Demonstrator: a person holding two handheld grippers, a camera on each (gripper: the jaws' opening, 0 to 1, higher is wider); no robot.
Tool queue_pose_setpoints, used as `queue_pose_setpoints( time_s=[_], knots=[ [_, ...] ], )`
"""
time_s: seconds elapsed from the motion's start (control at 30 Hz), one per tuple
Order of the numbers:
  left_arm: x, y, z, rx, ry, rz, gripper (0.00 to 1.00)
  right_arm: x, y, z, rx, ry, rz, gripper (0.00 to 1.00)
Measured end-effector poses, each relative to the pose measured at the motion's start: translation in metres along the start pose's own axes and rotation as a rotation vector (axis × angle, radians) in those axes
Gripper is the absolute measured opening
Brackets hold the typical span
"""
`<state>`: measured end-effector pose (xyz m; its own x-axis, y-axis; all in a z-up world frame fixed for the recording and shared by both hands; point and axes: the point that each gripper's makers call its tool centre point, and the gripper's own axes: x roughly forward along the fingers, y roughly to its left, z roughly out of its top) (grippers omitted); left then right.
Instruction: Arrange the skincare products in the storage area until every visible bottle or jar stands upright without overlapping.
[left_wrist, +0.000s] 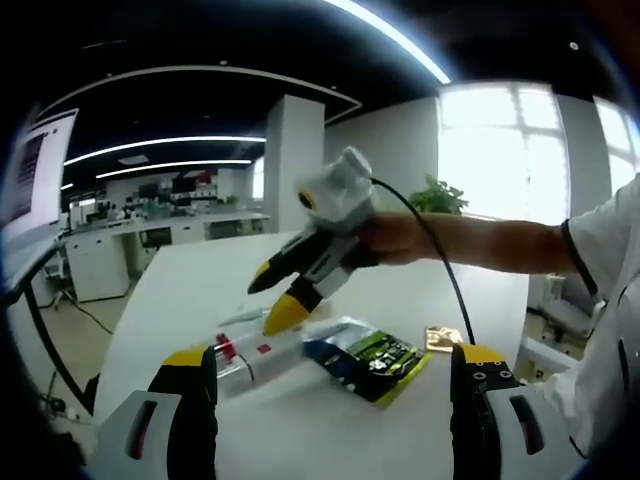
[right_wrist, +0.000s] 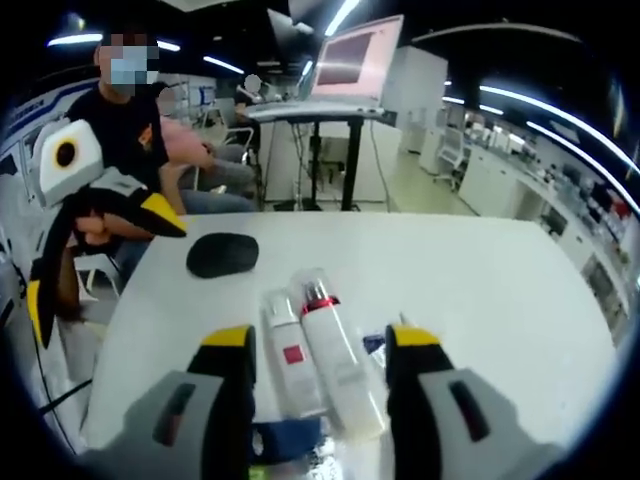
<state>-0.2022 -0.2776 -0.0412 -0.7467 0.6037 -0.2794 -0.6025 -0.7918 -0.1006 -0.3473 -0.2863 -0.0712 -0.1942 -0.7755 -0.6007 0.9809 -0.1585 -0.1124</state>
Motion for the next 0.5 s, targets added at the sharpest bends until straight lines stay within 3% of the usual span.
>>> queue_pose_setpoints(
  time_s=[0.5],
  knots=[
    [-0.002, 0.007, 0.0, -0.002, -0.001, 0.013, 0.99, 0.018, -0.003, 0.004, -0.029, 0.015, 0.006, 0.53]
  ],
)
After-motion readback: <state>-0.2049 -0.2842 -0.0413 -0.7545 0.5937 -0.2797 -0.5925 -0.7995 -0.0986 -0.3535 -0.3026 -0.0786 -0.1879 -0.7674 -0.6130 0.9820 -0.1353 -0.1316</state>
